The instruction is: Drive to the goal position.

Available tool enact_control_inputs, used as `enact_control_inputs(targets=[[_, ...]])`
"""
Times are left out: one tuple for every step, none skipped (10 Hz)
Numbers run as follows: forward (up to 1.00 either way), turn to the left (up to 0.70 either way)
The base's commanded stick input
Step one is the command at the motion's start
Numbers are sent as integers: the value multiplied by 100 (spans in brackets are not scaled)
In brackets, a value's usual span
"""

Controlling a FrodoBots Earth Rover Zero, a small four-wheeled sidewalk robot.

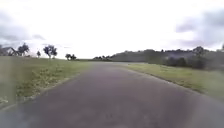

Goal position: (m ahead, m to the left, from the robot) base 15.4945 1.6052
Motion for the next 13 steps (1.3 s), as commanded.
enact_control_inputs(targets=[[70,0],[70,0],[70,0],[70,0],[70,0],[70,0],[70,0],[70,0],[70,0],[70,0],[70,0],[70,1],[70,6]])
